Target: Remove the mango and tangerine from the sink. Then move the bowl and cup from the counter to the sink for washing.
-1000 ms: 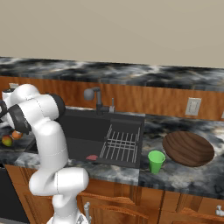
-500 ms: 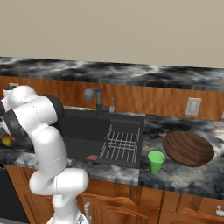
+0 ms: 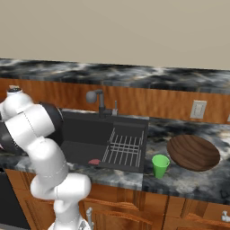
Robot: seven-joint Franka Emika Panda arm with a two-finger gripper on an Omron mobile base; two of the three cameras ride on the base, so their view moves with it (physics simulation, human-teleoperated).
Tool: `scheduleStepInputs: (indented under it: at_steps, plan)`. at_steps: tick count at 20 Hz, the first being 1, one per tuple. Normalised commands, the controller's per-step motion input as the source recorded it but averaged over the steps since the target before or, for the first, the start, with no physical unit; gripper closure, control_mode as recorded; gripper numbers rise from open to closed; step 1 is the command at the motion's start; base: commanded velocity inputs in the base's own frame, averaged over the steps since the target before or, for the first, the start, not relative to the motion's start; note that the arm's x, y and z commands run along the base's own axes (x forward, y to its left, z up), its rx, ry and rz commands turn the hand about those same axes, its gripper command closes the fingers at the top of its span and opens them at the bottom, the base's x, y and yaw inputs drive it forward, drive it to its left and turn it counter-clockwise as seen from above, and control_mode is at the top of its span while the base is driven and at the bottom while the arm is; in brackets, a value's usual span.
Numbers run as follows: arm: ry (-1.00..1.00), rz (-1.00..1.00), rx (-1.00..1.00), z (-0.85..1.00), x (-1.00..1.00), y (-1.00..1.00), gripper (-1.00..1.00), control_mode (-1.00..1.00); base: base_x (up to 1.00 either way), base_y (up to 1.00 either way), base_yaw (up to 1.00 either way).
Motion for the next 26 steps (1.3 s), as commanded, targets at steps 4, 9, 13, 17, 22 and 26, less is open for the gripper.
scheduleStepInputs:
  at_steps: [4, 9, 13, 17, 22, 26]
  plan:
    - [0.00, 0.07, 0.01, 0.08, -0.10, -0.30, -1.00, -1.00, 0.00, 0.00, 0.00]
    - [0.01, 0.11, 0.01, 0.08, -0.08, -0.28, -1.00, -1.00, 0.00, 0.00, 0.00]
    - [0.04, 0.11, 0.00, 0.08, -0.01, -0.26, -1.00, -1.00, 0.00, 0.00, 0.00]
    - [0.02, 0.12, 0.00, 0.07, 0.00, -0.28, -1.00, -1.00, 0.00, 0.00, 0.00]
    - [0.03, 0.12, 0.00, 0.06, 0.00, -0.27, -1.00, -1.00, 0.00, 0.00, 0.00]
    - [0.00, 0.11, 0.00, 0.05, -0.01, -0.28, -1.00, -1.00, 0.00, 0.00, 0.00]
